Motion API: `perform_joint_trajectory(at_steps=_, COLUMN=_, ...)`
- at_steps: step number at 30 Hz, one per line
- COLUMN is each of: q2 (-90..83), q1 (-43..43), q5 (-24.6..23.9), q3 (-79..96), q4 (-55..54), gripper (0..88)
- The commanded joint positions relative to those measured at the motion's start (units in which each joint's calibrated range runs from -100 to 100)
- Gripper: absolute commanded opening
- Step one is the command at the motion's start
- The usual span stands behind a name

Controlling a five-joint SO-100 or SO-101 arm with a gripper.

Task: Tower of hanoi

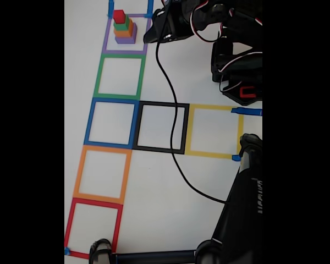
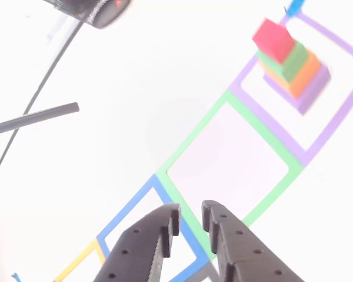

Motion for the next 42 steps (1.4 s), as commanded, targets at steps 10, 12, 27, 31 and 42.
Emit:
perform_joint_trajectory(at_steps=10, q2=-1.04, q1=12.91, q5=87.43, q3=-2.09, q4=-19.82, gripper=1.5)
perform_joint_trajectory(at_steps=12, q2=-1.69, q1=14.63, q5=90.47, q3=0.09, q4=-21.85, gripper=1.3)
perform_joint_trajectory(at_steps=27, q2=-7.66, q1=24.60, q5=101.80, q3=22.36, q4=-36.58, gripper=11.0)
perform_joint_trajectory(at_steps=31, q2=-8.87, q1=25.85, q5=101.80, q3=28.64, q4=-43.30, gripper=18.0)
perform_joint_trajectory(at_steps=42, q2=-2.58, q1=28.54, q5=101.80, q3=37.82, q4=-63.47, gripper=27.3)
